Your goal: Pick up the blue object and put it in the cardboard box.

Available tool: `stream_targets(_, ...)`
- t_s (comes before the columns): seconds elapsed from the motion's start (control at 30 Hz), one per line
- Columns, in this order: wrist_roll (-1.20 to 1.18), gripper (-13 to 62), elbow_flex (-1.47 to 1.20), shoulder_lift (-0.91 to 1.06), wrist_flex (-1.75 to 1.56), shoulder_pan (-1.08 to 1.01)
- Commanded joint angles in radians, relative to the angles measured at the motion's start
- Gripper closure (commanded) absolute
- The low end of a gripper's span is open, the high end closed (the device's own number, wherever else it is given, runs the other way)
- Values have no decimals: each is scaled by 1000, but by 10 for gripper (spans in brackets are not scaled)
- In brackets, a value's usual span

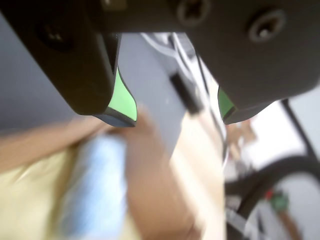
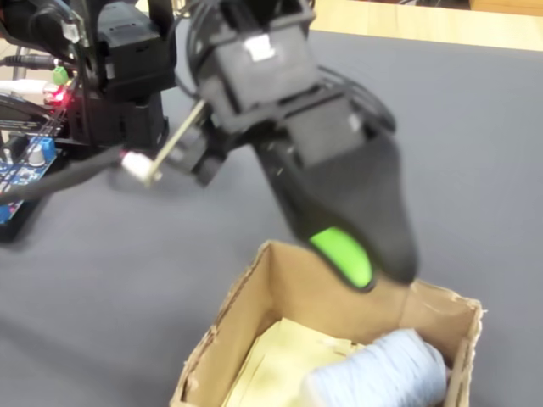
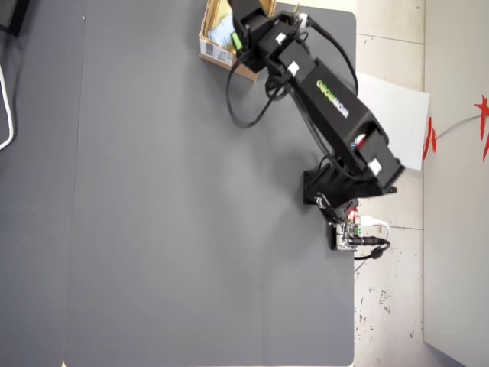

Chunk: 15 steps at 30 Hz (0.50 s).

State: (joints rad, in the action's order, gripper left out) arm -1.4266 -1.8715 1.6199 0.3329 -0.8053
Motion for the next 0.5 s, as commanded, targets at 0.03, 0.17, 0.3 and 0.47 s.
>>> stream_targets(0.03,-97,158,77,87,-106,63)
stream_targets(0.17,-219,156,-61,193,-250,178)
stream_targets(0.3,-252,154,-132,268,-262,282)
stream_targets(0.47,-261,154,-295,382,-356,403)
